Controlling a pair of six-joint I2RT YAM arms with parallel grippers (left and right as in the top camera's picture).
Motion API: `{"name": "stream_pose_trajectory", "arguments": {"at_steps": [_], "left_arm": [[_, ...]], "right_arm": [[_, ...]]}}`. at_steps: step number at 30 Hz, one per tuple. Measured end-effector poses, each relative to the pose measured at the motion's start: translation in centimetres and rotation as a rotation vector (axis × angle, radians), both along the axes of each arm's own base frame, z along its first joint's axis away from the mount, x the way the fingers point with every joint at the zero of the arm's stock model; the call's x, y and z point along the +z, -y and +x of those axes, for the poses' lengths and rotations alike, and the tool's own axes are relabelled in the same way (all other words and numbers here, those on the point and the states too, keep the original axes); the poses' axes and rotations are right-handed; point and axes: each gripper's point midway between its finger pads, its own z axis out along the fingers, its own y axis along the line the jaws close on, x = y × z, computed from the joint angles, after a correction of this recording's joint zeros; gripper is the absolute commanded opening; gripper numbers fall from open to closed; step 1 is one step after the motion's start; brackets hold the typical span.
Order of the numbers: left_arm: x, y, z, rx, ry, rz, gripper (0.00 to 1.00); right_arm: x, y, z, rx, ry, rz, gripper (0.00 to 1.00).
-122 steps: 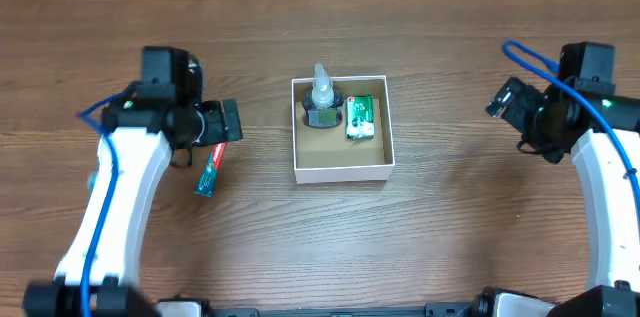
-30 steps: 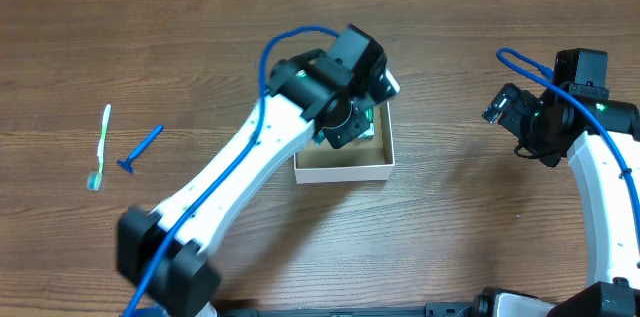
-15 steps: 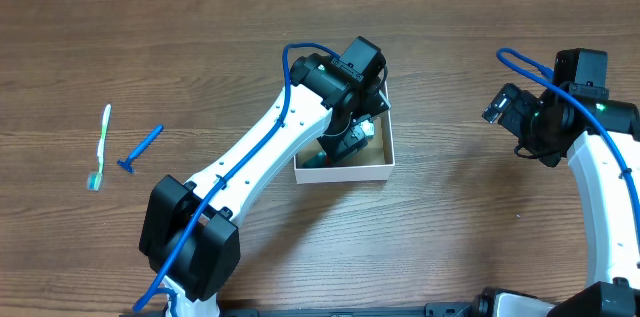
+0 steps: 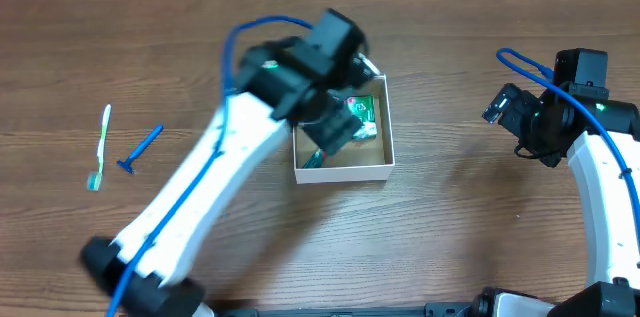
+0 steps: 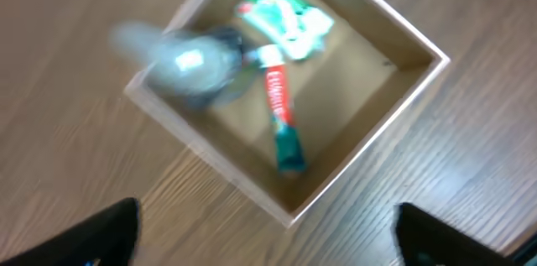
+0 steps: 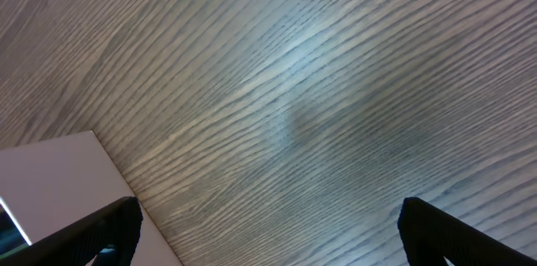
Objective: Pack container
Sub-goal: 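Carry the toothpaste tube into the box and release it, then move the left gripper to the blue razor and grasp it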
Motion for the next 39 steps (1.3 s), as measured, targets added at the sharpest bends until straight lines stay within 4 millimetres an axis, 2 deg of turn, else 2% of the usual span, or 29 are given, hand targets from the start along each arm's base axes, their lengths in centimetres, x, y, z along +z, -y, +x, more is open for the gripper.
{"name": "stream_pose_trajectory", "arguments": {"at_steps": [1, 4, 7, 10, 12, 18, 22, 28, 30, 36, 39], "left_arm": [[0.9, -1.2, 0.1, 0.047, 0.018, -0.010, 1.00], [3.2, -7.0, 0.7, 0.263, 0.061, -0.027, 1.00], [3.4, -13.1, 1.5, 0.479, 0.087, -0.038, 1.00], [1.5, -18.1, 1.5, 0.650, 0.074, -0.038, 1.00], [-0.8, -21.6, 1.4, 0.783, 0.056, -0.052, 1.00], [-6.7, -28.8, 1.3, 1.150, 0.022, -0.182, 1.00], [-8.7, -30.2, 1.7, 1.210, -0.011, -0.247, 1.00], [-10.9, -31.6, 5.0, 1.074, 0.044, -0.188, 1.00], [-12.2, -32.0, 5.7, 1.034, 0.039, -0.150, 1.00], [-18.1, -32.7, 4.9, 0.935, -0.121, -0.041, 1.00], [-19.9, -32.8, 4.5, 0.898, -0.171, -0.008, 1.00]], "right_arm": [[0.0, 0.0, 0.0, 0.000, 0.000, 0.000, 1.00], [0.0, 0.0, 0.0, 0.000, -0.001, 0.000, 1.00], [0.0, 0.0, 0.0, 0.000, 0.000, 0.000, 1.00], [0.0, 0.0, 0.0, 0.000, 0.000, 0.000, 1.00], [0.0, 0.0, 0.0, 0.000, 0.000, 0.000, 1.00], [0.0, 0.0, 0.1, 0.000, 0.003, -0.001, 1.00], [0.0, 0.0, 0.1, 0.000, 0.003, -0.001, 1.00], [0.0, 0.0, 0.0, 0.000, 0.002, 0.000, 1.00], [0.0, 0.0, 0.0, 0.000, 0.000, 0.000, 1.00], [0.0, 0.0, -0.1, 0.000, -0.002, 0.000, 1.00], [0.0, 0.0, 0.0, 0.000, -0.001, 0.000, 1.00]]}}
